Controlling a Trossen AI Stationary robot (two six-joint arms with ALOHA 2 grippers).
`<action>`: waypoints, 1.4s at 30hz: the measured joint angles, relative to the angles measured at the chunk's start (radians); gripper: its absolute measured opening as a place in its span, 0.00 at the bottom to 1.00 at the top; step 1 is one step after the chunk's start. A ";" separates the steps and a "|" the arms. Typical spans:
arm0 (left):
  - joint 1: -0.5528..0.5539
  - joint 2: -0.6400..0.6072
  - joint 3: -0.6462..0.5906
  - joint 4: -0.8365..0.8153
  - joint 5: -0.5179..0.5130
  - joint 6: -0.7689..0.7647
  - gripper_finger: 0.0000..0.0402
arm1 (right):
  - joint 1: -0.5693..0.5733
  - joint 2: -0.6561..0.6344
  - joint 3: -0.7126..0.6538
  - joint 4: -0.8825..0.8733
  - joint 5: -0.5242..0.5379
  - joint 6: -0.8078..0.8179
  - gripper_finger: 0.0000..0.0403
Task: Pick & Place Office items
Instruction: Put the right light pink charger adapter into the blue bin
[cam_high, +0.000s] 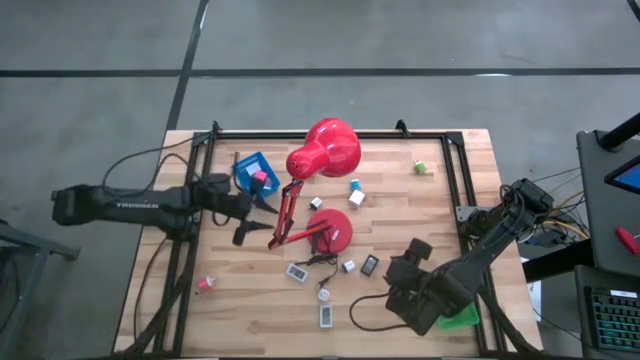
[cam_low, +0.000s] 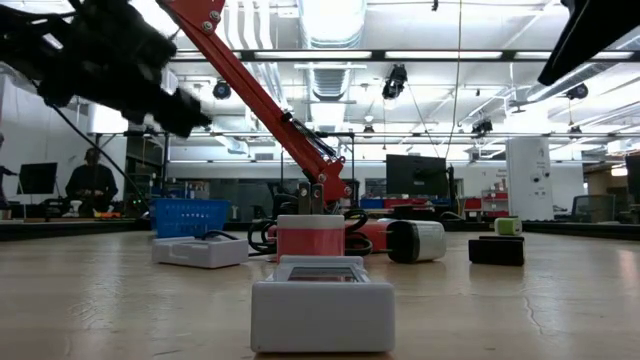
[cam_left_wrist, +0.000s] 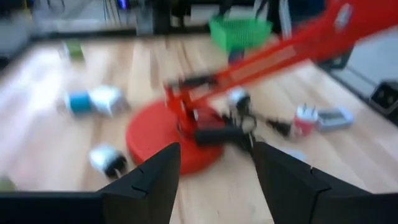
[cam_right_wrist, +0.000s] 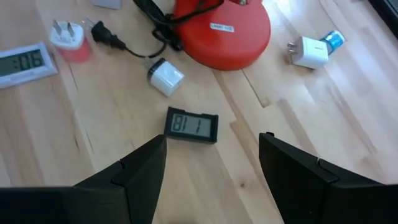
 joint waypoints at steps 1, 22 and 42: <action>-0.009 0.008 0.000 -0.028 -0.006 -0.010 0.52 | 0.000 0.000 -0.007 0.006 0.000 -0.001 0.62; -0.492 0.209 -0.018 0.162 -0.293 -0.291 0.52 | 0.009 0.000 -0.148 0.154 0.015 -0.010 0.62; -0.771 0.695 0.074 0.571 -0.550 -0.464 0.52 | 0.005 0.000 -0.267 0.684 0.022 -0.298 0.59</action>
